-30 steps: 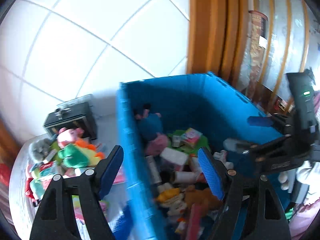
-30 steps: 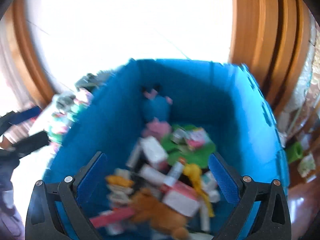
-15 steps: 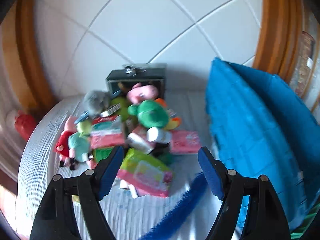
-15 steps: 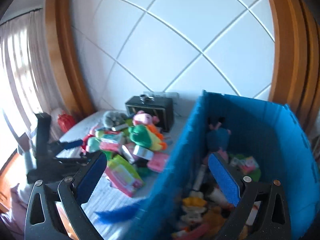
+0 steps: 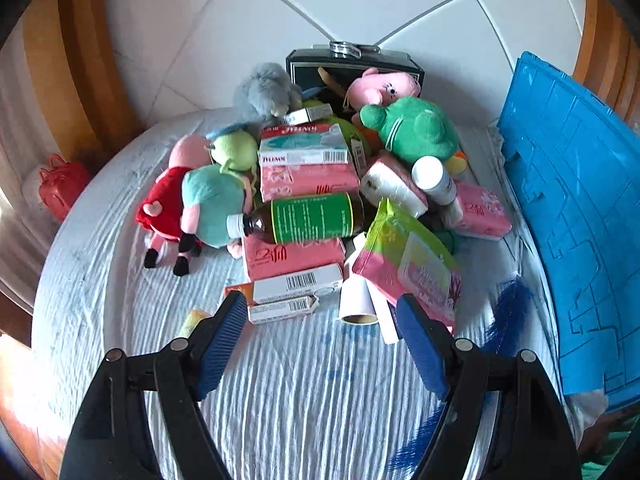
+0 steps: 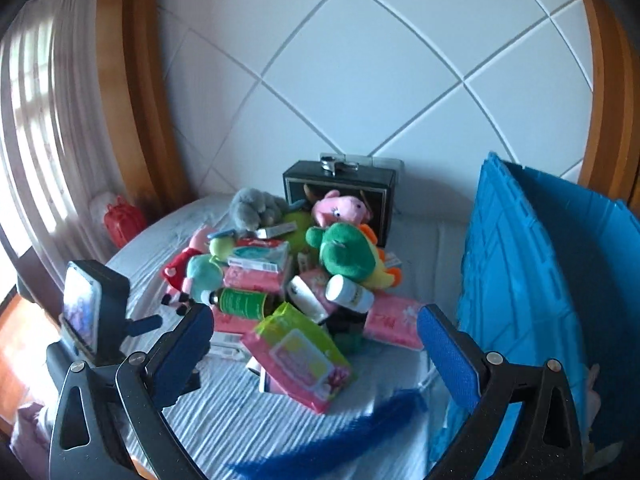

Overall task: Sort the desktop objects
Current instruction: 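Grasp a yellow pad packet with the left tool while the right tool grasps a pink-green wipes pack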

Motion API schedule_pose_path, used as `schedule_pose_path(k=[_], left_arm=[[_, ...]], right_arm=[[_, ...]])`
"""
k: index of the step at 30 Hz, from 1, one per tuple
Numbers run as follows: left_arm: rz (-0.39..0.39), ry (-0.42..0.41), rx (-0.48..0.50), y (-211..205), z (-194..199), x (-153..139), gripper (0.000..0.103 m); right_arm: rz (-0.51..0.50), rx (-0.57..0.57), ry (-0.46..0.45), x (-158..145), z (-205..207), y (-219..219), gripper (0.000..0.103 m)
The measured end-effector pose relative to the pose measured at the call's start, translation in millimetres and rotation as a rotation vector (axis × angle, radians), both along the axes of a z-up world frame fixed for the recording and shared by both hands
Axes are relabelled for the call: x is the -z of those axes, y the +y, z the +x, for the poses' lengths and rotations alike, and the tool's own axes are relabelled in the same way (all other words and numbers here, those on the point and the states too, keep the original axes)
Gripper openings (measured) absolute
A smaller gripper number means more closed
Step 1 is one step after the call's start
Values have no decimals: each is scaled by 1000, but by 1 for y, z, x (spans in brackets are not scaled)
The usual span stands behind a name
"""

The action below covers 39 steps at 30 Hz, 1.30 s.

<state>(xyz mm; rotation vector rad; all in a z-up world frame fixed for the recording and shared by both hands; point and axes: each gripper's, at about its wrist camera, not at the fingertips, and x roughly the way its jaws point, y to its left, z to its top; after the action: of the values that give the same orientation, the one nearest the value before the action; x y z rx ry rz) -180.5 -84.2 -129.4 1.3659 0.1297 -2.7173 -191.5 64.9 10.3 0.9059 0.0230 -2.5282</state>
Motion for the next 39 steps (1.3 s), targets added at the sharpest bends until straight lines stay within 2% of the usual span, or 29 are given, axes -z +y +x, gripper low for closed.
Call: schedule_pose_path(k=[6, 8, 12, 18, 22, 25, 29, 34, 35, 36, 37, 38, 39], left_arm=[[79, -91, 8, -25, -4, 55, 77], [73, -103, -10, -36, -3, 70, 77], [24, -109, -70, -73, 5, 87, 77], [35, -131, -63, -123, 10, 107, 77], [10, -152, -61, -132, 3, 125, 77], [34, -179, -84, -140, -4, 137, 77], [31, -267, -113, -143, -10, 158, 79], [36, -261, -126, -143, -9, 159, 78], [36, -259, -123, -142, -9, 159, 75], [35, -249, -116, -141, -8, 158, 66], [34, -244, -113, -140, -7, 157, 63], [36, -246, -114, -140, -7, 157, 60], [51, -242, -120, -142, -6, 156, 56]], right_arm=[[59, 20, -195, 104, -29, -26, 103], [82, 19, -260, 134, -34, -35, 103], [101, 16, -330, 166, -35, -46, 103], [154, 26, -346, 181, -41, -51, 103], [162, 18, -368, 188, -47, -58, 103], [177, 14, -362, 191, -51, -66, 103], [190, 9, -355, 194, -57, -74, 103], [208, -9, -344, 198, -67, -87, 102], [216, -11, -340, 199, -69, -91, 102], [228, -10, -335, 202, -72, -97, 99], [219, -10, -341, 205, -76, -102, 94], [195, -5, -352, 205, -79, -101, 82], [168, 15, -358, 204, -81, -97, 77]])
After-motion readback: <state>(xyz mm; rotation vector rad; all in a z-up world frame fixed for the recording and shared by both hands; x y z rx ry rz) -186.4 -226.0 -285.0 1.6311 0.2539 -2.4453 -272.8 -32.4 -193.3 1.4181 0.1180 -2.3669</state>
